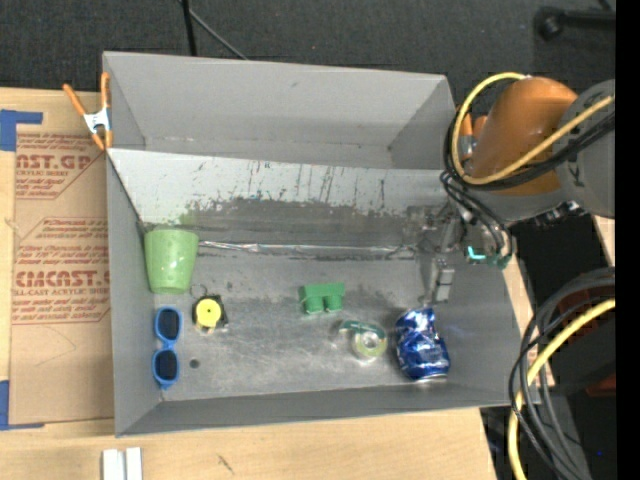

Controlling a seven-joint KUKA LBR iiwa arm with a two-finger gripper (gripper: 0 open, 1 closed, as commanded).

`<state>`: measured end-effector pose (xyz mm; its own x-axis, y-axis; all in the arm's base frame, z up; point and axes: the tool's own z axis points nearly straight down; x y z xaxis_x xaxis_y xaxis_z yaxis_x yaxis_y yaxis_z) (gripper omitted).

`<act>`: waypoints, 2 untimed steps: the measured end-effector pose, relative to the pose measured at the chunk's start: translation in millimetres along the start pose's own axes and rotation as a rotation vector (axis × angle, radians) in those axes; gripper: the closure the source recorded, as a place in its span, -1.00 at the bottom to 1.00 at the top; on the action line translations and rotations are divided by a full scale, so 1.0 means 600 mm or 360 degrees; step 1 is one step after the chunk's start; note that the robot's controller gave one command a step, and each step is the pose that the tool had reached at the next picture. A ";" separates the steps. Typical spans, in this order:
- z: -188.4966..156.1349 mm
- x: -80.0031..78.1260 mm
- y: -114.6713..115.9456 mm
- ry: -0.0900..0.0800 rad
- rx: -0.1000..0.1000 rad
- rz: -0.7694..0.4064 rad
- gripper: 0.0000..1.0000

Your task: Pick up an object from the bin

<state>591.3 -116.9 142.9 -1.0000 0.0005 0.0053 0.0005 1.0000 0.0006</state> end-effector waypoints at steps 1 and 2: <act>0.114 0.131 -0.010 -0.0035 0.0018 -0.0772 -1.00; 0.072 0.180 -0.034 -0.0014 0.0007 -0.1121 -1.00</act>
Offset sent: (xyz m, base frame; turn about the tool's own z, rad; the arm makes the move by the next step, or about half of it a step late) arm -0.0845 -0.0043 -0.0729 -0.4841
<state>483.3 -137.1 100.5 -0.7625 -0.6470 -0.0028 -0.6470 0.7625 -0.0028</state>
